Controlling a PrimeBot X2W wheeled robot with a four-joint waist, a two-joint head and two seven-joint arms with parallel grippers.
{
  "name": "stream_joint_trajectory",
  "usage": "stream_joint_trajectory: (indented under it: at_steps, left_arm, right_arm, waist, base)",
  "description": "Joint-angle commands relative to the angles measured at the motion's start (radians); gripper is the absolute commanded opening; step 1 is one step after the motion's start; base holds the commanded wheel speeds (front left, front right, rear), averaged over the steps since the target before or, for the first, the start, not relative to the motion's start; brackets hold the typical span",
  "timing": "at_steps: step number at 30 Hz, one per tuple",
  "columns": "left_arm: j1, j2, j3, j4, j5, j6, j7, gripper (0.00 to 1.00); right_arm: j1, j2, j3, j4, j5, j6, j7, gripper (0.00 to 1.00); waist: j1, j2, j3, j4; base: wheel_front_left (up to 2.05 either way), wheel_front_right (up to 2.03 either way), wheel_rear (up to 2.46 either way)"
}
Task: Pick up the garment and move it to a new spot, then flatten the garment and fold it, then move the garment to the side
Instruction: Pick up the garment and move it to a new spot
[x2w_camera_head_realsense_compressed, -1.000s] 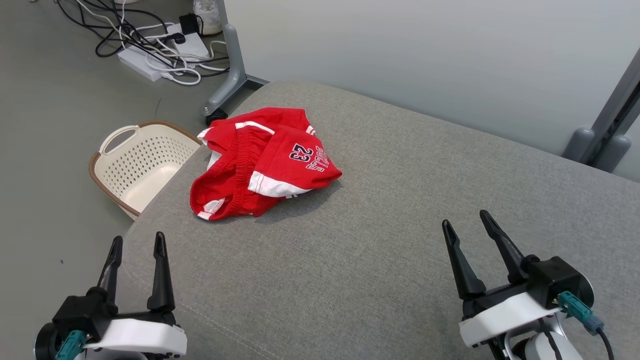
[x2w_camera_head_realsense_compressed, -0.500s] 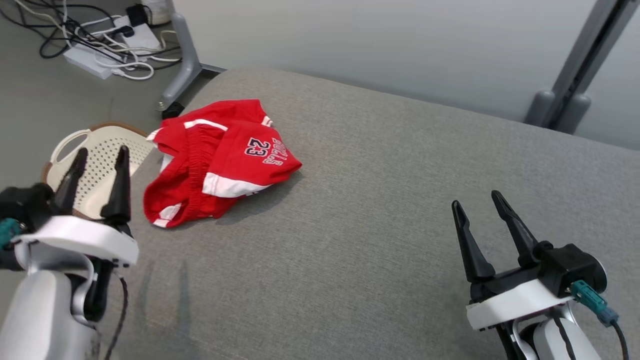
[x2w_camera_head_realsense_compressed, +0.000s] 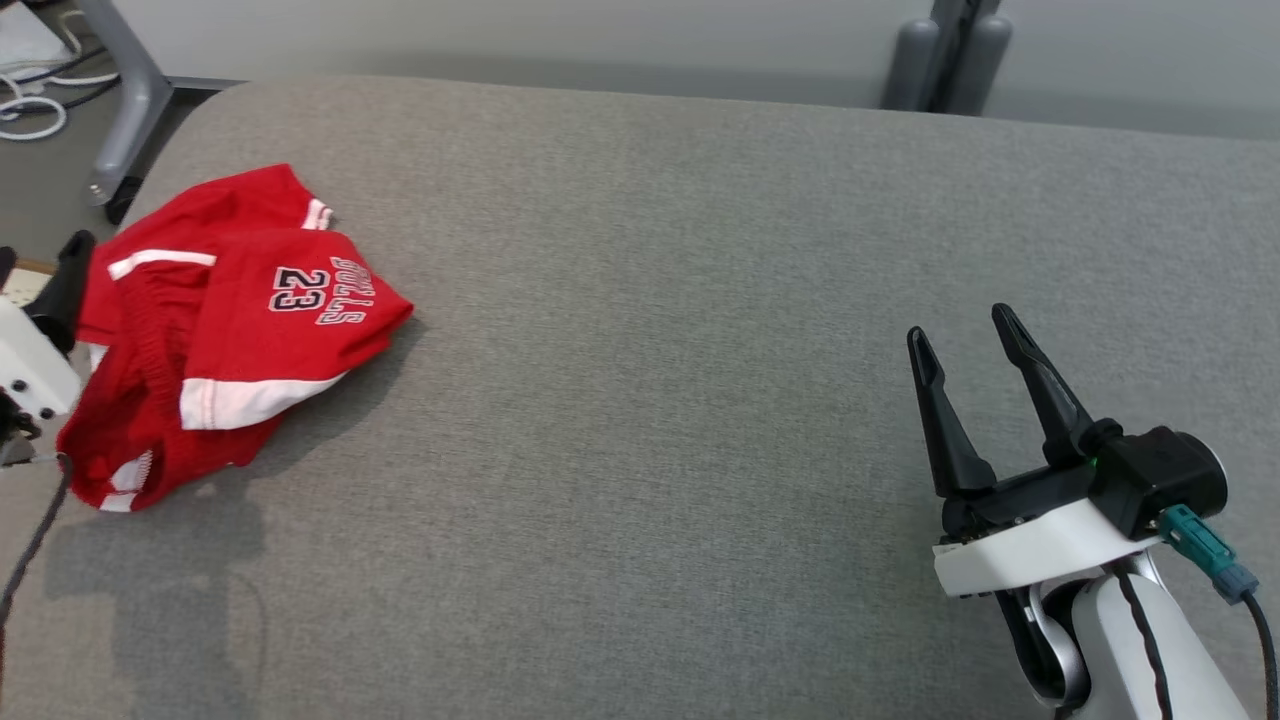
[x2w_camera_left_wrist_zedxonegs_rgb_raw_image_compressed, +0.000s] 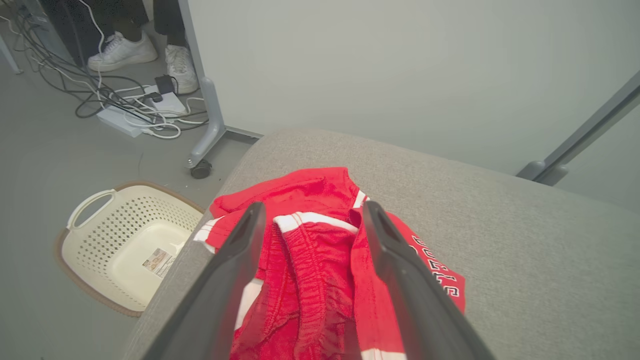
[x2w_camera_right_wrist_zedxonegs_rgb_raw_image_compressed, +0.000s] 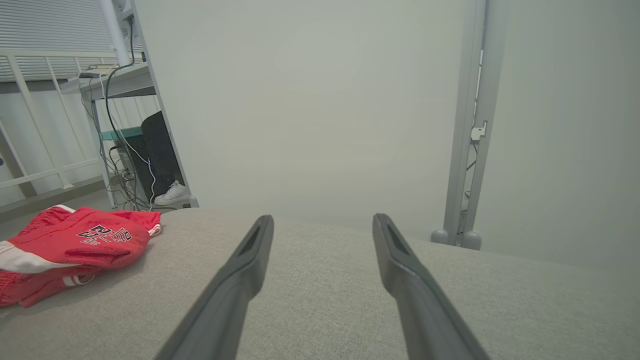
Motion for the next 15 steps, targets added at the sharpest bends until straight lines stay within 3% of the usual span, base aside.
stream_joint_trajectory:
  at_steps: [1, 10, 15]
  left_arm:
    - [-0.039, 0.030, -0.004, 0.035, -0.028, -0.001, 0.033, 1.00]
    - [-0.114, 0.134, -0.013, 0.223, -0.122, -0.001, 0.168, 1.00]
    - [-0.122, 0.149, -0.018, 0.288, -0.144, -0.001, 0.204, 1.00]
  right_arm:
    - [-0.017, -0.005, -0.003, -0.005, -0.008, 0.002, -0.004, 1.00]
    - [-0.041, -0.002, -0.017, -0.027, -0.011, 0.002, -0.004, 1.00]
    - [-0.044, 0.000, -0.019, -0.028, -0.010, 0.002, -0.004, 1.00]
  waist:
    - [0.0000, 0.0000, 0.056, -0.069]
    - [0.0000, 0.0000, 0.114, -0.164]
    - [0.0000, 0.0000, 0.125, -0.182]
  base:
    - [0.00, 0.00, 0.00]
    - [0.00, 0.00, 0.00]
    - [0.00, 0.00, 0.00]
